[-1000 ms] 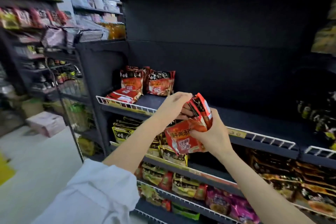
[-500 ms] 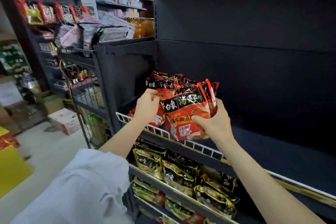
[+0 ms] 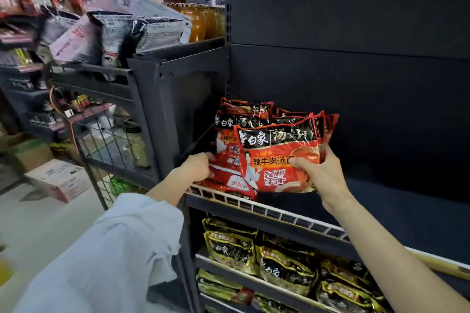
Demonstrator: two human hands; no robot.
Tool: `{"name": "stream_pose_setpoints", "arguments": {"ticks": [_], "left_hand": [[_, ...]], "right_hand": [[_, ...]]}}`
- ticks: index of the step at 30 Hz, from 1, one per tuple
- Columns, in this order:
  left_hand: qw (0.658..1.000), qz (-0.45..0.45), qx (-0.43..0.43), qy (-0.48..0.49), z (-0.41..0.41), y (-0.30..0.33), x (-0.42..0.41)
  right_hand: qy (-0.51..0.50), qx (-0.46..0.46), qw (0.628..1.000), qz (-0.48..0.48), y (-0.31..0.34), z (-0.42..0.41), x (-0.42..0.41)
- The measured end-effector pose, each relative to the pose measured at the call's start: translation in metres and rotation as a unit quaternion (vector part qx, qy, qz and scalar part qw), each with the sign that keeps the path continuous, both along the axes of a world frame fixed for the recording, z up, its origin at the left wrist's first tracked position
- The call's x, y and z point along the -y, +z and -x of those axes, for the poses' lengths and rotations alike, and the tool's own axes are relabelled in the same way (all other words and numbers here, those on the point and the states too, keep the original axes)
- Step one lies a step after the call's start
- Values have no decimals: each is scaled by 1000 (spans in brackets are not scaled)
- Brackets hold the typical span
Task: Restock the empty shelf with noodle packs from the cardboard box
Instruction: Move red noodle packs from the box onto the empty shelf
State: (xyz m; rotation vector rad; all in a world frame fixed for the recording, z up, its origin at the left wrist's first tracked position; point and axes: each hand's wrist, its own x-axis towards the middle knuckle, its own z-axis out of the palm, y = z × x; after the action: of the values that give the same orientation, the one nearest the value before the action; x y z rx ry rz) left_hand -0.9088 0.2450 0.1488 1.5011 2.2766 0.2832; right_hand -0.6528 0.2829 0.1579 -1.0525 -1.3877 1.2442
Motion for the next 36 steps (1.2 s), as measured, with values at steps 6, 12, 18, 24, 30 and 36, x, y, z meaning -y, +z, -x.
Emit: {"name": "stream_pose_setpoints", "arguments": {"ticks": [6, 12, 18, 24, 30, 36], "left_hand": [[998, -12, 60, -24, 12, 9, -9], [929, 10, 338, 153, 20, 22, -37], [761, 27, 592, 264, 22, 30, -54], [740, -82, 614, 262, 16, 35, -52], [790, -121, 557, 226, 17, 31, -44], [836, -149, 499, 173, 9, 25, -43]], "right_hand": [[-11, -44, 999, 20, -4, 12, -1], [21, -104, 994, 33, 0, 10, -2], [77, -152, 984, 51, 0, 13, -9], [103, -83, 989, 64, -12, 31, -13], [103, 45, 991, 73, -41, 51, -28], [151, 195, 961, 128, -55, 47, -41]]}}
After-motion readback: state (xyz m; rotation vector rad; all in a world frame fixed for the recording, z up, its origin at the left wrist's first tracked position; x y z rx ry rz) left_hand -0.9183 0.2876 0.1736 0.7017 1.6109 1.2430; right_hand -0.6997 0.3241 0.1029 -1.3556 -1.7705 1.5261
